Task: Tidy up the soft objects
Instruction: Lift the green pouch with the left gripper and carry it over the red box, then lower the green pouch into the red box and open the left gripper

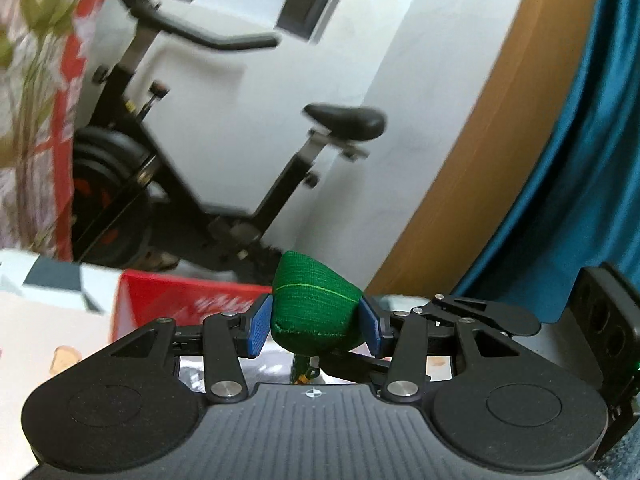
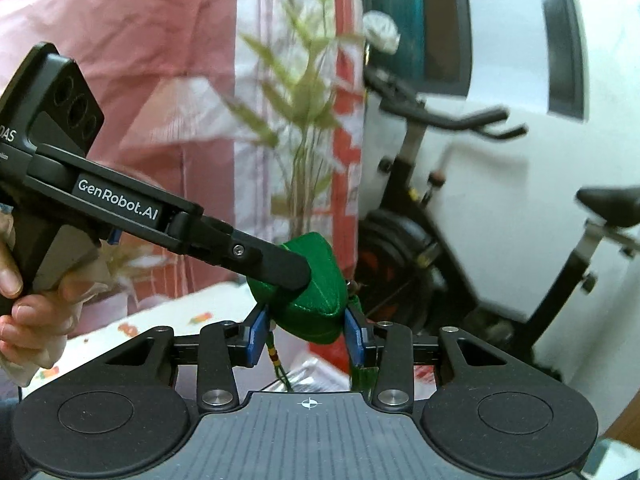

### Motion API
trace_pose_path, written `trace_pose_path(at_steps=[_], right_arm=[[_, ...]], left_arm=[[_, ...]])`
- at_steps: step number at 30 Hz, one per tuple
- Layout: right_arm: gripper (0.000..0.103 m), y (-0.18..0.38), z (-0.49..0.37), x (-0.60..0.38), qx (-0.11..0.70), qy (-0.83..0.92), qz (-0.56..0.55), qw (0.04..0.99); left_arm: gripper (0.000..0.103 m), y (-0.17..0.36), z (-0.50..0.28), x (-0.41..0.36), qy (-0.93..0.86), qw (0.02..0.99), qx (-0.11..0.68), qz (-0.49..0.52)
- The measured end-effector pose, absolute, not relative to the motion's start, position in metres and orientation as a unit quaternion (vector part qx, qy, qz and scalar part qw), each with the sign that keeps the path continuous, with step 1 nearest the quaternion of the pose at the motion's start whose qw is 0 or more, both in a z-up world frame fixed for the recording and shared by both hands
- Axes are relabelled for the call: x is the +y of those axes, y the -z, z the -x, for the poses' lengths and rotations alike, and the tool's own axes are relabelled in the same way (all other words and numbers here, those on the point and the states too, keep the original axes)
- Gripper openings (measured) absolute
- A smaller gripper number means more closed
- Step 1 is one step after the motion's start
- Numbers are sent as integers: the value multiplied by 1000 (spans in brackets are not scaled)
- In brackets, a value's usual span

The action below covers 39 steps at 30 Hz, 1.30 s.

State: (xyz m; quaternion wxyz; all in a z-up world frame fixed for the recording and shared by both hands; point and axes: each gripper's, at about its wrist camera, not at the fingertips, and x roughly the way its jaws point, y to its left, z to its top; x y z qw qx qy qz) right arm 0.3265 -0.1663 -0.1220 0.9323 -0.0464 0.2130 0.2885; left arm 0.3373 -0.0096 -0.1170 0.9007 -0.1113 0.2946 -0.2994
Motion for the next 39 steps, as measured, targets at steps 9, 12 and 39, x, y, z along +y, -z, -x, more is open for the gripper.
trace_pose_path(at_steps=[9,12,39], right_arm=[[36,171,-378,-119,285,-313,47,905],[36,184,-389,-108,306,-314,50,897],[46,181,-379,-150,333,-201,42,920]], left_arm=[[49,157,-373,30,248,899,347,102],[49,168,-383,36,235,897,361,98],[40,170,-368,26,158,931,328,2]])
